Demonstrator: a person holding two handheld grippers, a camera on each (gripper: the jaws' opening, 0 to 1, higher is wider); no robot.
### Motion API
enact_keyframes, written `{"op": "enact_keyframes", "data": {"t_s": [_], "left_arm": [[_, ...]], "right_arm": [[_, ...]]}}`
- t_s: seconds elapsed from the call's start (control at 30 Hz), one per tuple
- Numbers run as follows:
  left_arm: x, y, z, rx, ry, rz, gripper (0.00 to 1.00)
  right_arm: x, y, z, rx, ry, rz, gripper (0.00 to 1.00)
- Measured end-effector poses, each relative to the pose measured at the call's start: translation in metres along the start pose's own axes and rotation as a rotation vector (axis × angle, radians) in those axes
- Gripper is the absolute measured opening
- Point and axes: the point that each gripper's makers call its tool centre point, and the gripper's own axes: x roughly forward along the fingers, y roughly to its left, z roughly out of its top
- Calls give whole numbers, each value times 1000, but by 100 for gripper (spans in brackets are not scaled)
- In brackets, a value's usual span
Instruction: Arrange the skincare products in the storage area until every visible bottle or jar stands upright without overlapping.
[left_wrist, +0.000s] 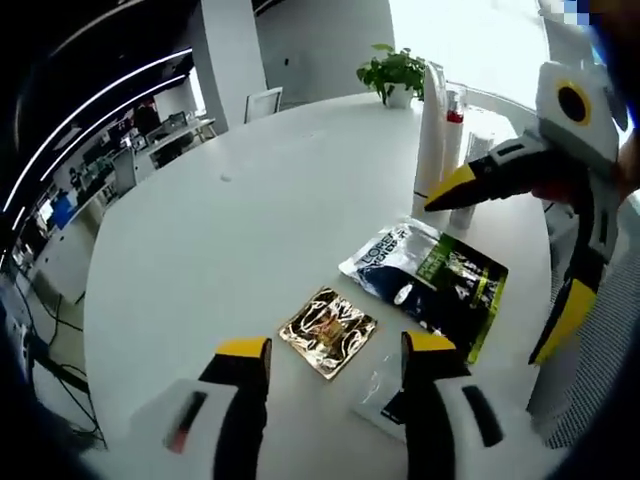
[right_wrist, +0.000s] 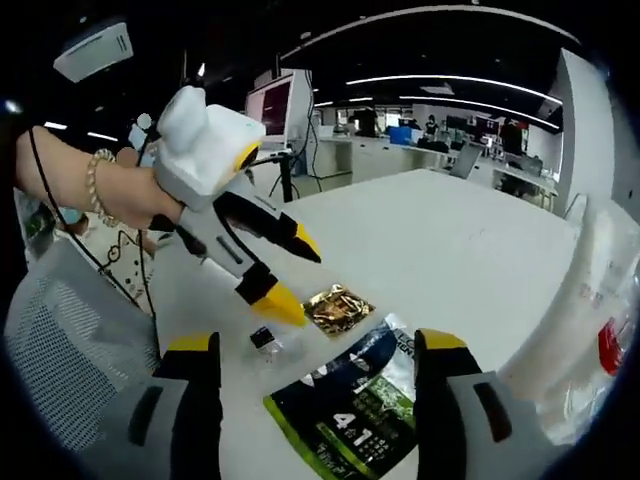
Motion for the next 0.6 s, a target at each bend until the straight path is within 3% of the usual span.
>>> {"op": "enact_keyframes", "data": {"t_s": [0.6], "left_arm": [[-52, -27, -11, -122, -29, 30, 86]], "right_arm": [[-74, 16, -7, 26, 2, 22, 97]]}}
